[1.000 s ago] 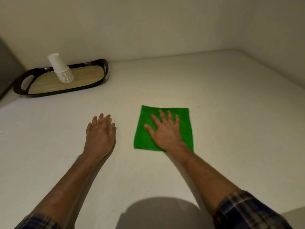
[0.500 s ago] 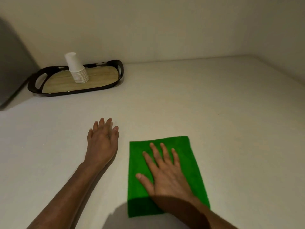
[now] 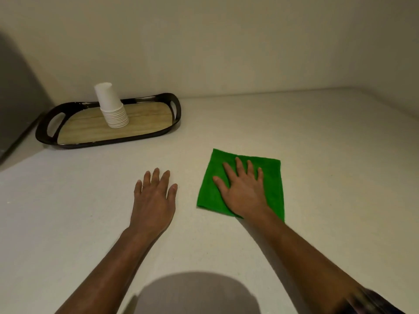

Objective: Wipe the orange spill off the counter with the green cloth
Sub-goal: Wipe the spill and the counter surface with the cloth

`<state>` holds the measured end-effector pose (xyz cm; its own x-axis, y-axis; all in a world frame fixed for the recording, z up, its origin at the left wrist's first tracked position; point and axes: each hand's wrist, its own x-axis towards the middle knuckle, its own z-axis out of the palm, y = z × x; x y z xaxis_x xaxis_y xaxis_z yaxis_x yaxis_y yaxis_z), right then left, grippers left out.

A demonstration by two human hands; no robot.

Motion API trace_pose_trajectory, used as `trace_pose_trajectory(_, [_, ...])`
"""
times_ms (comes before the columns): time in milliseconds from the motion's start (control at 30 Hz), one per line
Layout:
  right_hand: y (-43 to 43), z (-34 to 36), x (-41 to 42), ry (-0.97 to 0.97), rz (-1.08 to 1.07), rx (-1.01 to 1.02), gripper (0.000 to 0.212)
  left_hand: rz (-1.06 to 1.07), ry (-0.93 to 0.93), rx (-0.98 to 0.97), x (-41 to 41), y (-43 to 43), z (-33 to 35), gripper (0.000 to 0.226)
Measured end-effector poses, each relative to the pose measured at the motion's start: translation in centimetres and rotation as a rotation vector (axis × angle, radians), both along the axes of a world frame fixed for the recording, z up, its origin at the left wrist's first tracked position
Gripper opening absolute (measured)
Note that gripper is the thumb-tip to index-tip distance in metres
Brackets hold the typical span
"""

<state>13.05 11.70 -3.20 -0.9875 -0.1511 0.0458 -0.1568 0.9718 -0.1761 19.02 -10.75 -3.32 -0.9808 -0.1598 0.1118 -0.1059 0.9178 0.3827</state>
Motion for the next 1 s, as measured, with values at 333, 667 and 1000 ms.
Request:
trace_pose_trajectory(333, [-6.0,0.4,-5.8,-0.037,0.178,-0.027,0.071,0.009,-0.022,-0.061,-1.4,0.6,0.0,0.054])
trace_pose_trajectory(667, [9.4,0.5,-14.6,-0.038,-0.131,-0.010,0.071,0.072,-0.032,-0.016,-3.3,2.6,-0.1,0.054])
trace_pose_trajectory(1000, [15.6,-0.9,1.3,-0.032,0.012,0.013,0.078,-0.043,0.018,0.004,-6.0,8.7,1.2,0.053])
